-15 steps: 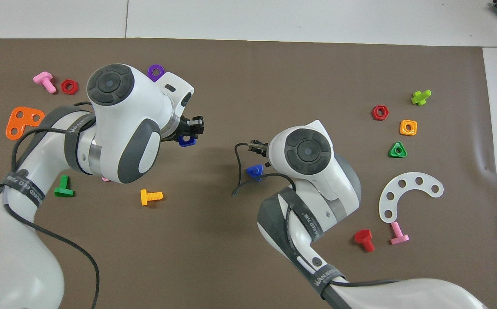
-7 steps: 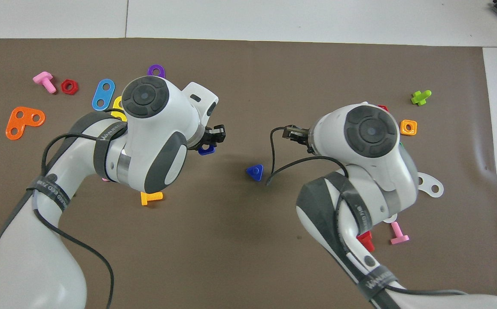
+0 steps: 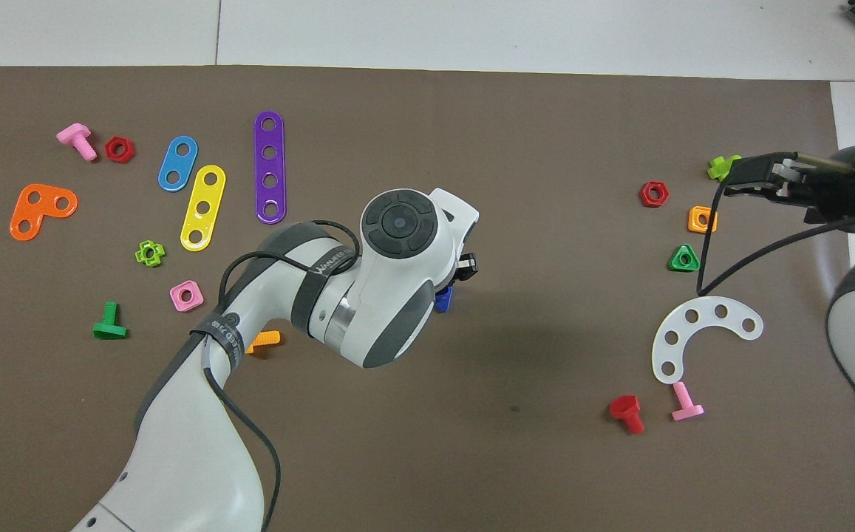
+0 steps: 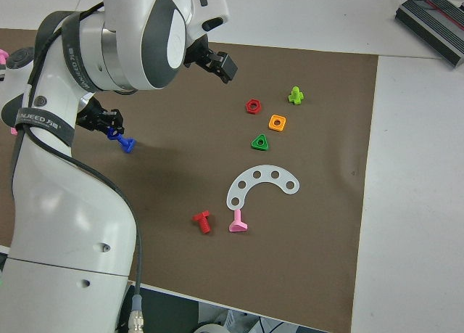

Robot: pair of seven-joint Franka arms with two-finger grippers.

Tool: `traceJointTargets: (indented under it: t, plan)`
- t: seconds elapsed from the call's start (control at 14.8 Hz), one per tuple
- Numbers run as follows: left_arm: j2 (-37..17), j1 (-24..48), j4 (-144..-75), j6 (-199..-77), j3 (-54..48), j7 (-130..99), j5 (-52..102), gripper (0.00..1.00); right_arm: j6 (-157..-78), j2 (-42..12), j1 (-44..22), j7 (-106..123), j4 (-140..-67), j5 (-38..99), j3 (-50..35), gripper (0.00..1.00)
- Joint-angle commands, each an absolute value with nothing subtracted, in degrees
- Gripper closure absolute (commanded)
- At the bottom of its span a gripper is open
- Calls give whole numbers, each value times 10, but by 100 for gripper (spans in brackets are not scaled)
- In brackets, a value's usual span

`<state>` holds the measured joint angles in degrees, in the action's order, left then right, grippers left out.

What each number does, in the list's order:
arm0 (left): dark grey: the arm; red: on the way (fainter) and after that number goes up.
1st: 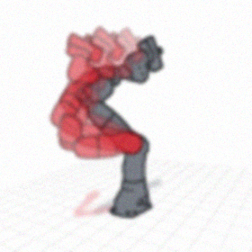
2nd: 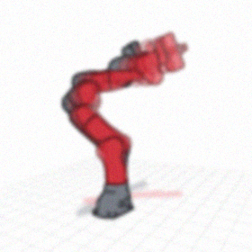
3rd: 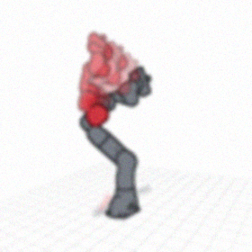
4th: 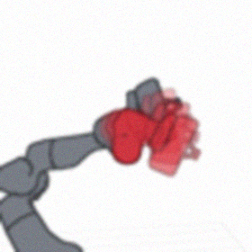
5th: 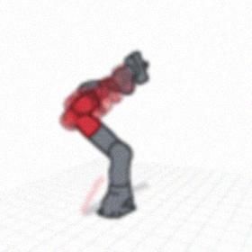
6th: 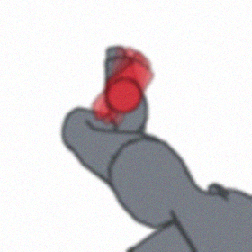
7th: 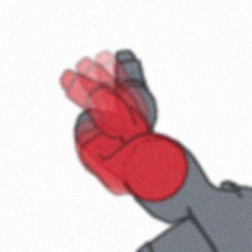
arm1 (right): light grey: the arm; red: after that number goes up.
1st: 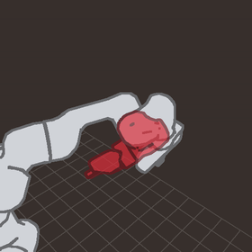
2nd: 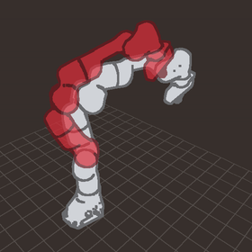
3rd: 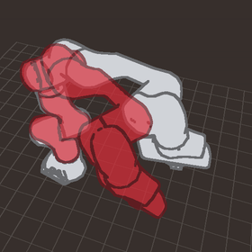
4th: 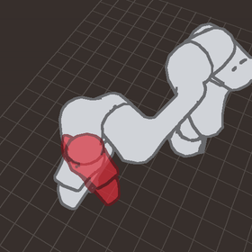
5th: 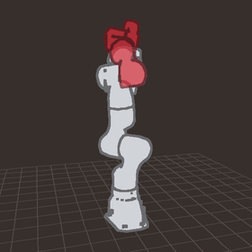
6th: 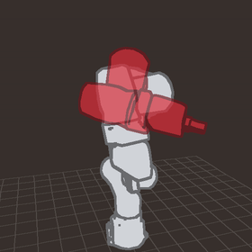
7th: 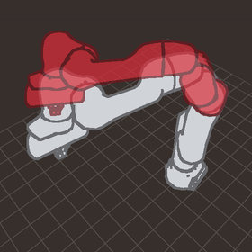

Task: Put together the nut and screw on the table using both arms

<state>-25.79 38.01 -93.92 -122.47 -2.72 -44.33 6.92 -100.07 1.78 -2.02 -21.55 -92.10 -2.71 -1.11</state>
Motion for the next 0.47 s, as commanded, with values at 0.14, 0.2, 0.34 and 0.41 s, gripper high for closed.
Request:
traceJointTargets:
  t: [0.14,0.2,0.34,0.41]
  plan:
    - [-265,404,-941,-1230,-16,-468,75,100,-936,5,-11,-183,-890,-3,-17,0]
    - [-264,405,-945,-1232,-16,-469,74,100,-927,10,-11,-182,-896,-3,-17,0]
    - [-264,408,-952,-1233,-16,-471,70,100,-911,17,-12,-179,-908,-1,-18,0]
    - [-263,409,-958,-1233,-16,-472,70,100,-908,17,-13,-168,-908,-1,-17,0]
